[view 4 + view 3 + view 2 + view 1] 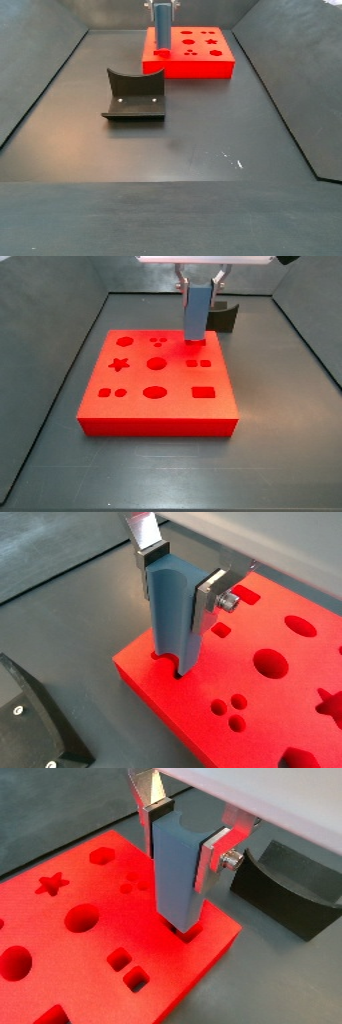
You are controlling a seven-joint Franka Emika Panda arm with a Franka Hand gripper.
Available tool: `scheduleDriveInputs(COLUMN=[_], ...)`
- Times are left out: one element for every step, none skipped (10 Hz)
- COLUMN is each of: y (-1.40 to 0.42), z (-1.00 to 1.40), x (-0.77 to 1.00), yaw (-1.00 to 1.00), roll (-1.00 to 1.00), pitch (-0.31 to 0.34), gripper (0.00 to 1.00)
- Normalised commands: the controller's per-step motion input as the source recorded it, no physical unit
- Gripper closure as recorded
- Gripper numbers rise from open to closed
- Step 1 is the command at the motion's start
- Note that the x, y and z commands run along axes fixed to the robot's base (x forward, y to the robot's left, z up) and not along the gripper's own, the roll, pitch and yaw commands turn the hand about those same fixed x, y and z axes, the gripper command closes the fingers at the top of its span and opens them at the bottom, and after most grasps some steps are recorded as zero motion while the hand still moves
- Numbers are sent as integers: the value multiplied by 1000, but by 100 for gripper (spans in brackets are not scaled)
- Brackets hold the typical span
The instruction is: Insert the arch object.
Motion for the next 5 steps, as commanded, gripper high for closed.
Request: scheduleDriveInputs(y=[0, 0, 17, 97, 80], z=[-211, -211, -209, -237, -194], x=[191, 74, 0, -174, -234], yaw=[-17, 0, 0, -40, -74], roll=[-20, -34, -19, 0, 0], pitch=[-36, -47, -44, -36, -40], gripper=[100, 100, 100, 100, 100])
